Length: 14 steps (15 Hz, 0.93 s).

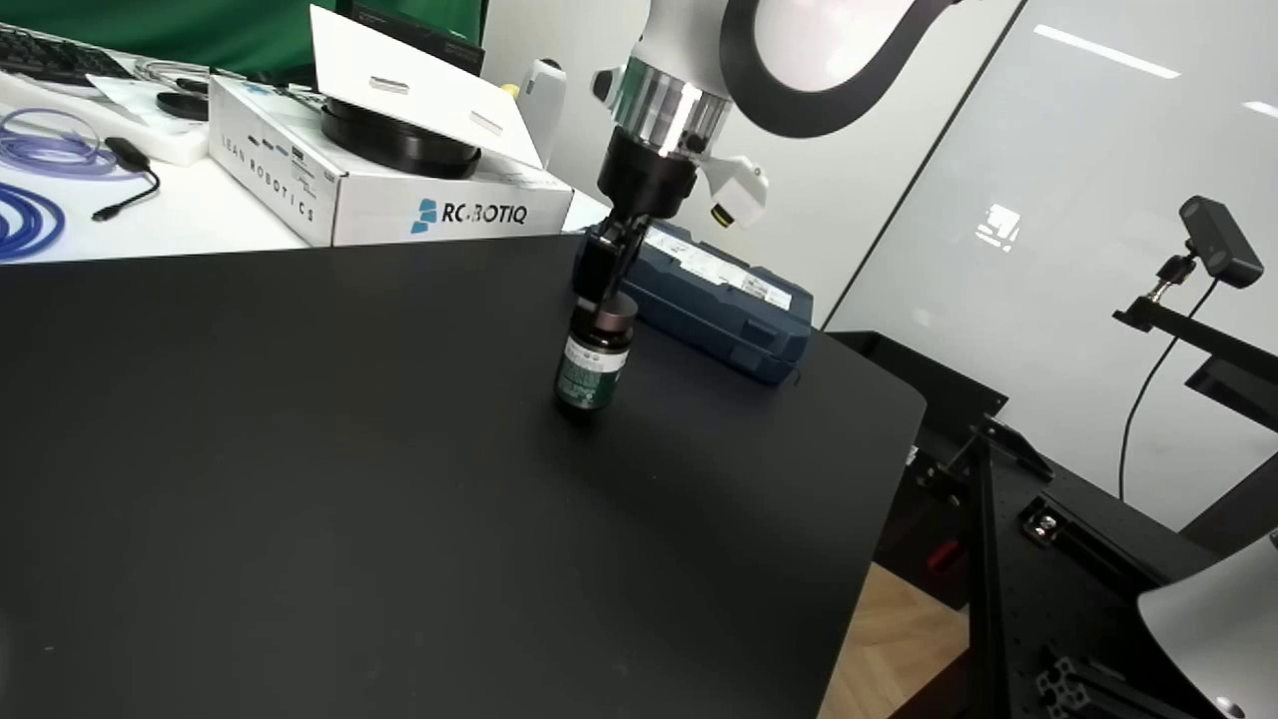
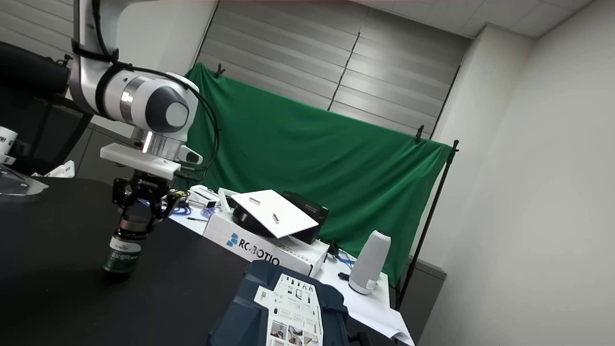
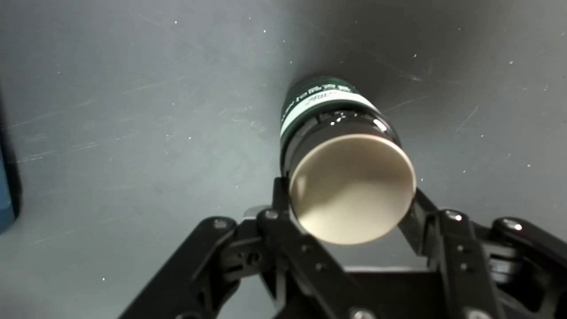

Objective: Remove the bottle from the box and put it on the table

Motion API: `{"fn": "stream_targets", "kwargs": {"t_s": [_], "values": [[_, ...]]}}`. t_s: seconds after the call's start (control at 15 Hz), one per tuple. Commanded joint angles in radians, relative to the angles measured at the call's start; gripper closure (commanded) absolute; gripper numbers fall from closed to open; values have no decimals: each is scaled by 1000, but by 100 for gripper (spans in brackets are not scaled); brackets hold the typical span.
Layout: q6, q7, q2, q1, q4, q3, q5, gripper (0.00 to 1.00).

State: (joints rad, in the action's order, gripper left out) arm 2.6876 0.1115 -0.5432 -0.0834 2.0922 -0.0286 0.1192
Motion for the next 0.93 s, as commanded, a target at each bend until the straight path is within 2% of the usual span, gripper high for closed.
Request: {"fn": "stream_targets", "kwargs": {"t_s": [0.0, 0.87], "values": [[48, -9, 8, 14, 24, 0, 1, 65], [51, -5, 11, 25, 36, -8, -10, 65]]}}
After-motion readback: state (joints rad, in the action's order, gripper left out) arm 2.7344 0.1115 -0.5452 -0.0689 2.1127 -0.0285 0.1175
